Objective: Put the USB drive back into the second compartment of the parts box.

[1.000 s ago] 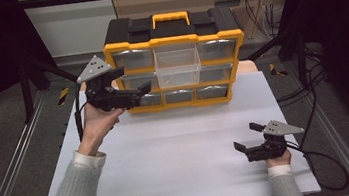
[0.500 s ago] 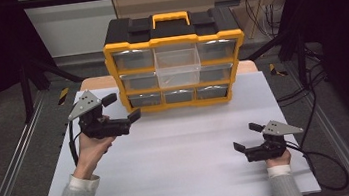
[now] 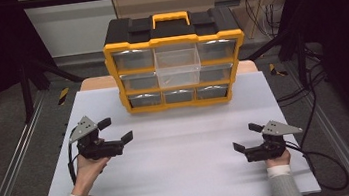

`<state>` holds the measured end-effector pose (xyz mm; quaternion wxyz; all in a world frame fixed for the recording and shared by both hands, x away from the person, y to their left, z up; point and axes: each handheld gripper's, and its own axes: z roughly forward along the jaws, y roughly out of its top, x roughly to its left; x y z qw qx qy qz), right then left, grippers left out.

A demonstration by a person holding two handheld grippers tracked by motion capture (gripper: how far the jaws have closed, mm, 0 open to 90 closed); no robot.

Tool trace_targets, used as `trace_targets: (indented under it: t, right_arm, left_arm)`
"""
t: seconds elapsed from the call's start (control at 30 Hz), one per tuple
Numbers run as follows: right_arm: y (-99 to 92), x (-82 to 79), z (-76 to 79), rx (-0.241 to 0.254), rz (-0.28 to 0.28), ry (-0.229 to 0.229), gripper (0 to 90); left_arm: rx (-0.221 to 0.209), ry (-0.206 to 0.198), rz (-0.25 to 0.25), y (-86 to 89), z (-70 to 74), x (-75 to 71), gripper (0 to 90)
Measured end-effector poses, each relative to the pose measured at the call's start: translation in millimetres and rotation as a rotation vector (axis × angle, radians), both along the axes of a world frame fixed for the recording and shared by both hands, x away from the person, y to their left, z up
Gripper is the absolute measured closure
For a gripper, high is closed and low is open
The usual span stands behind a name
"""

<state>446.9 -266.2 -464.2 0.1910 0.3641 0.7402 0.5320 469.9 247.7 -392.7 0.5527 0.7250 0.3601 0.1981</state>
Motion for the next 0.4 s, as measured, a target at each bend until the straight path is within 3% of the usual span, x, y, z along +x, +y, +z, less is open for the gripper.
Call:
trace_targets:
  t: [0.23,0.4]
  right_arm:
    - [0.7,0.3,-0.7,-0.002,0.002,0.005,2.7]
    - [0.5,0.4,-0.5,-0.001,0.002,0.006,2.7]
  left_arm:
    - [0.010,0.031,0.025,13.1,-25.1,-7.1,1.2]
    - [0.025,0.029,0.054,21.4,-35.7,-13.0,1.2]
